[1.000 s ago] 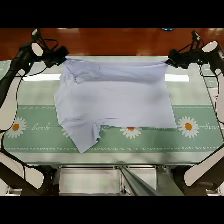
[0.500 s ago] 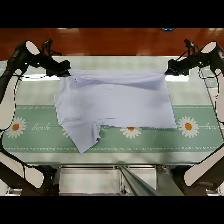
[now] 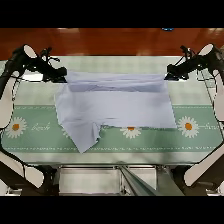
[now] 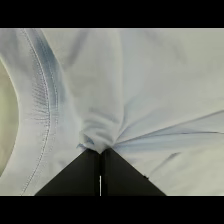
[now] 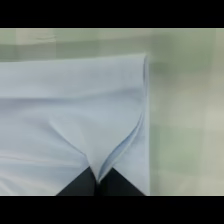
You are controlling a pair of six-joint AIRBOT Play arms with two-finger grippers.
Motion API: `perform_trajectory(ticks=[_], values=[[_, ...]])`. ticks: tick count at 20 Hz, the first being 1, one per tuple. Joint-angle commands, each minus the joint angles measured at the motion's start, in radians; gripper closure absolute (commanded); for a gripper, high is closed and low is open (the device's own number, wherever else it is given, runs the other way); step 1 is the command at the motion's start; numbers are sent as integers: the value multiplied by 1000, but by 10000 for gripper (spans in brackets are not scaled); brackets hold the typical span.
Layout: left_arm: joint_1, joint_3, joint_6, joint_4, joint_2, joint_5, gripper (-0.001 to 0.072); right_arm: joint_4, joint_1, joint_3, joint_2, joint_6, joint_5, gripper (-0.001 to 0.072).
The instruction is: Fold the shirts.
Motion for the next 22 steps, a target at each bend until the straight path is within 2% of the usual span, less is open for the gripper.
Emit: perform_trajectory(ticks=[1,2,3,4,6,11,13,15,17,18,19,21,22], values=[[0,-2,3,-48,-23,-28,687,0,3,0,-16,13,7,689],[-2,-2,2,-65,-36,-54,654,-2,2,0,-19,29,5,634],[-6,-2,2,-60,-46,-89,429,-7,2,0,-19,58,6,378],[-6,-2,2,-46,-51,-126,205,-10,0,0,-17,63,18,301],[11,-1,3,-22,-36,-177,199,-60,-16,1,5,112,68,301],[120,-30,2,-23,140,-220,199,-161,-107,-57,159,119,209,301],[169,-162,23,-23,274,-211,199,-159,-154,-227,287,103,143,301],[232,-392,31,-64,443,-129,200,-136,-200,-505,453,72,5,301],[320,-704,84,-245,647,0,200,-13,-235,-801,616,-23,-135,301],[364,-842,117,-332,730,44,200,58,-243,-946,698,-100,-175,301],[412,-967,138,-410,803,64,200,98,-243,-1070,776,-134,-217,301],[483,-1132,168,-508,893,60,200,167,-242,-1235,906,-143,-296,301],[497,-1192,186,-504,920,72,200,196,-242,-1276,951,-150,-299,301]])
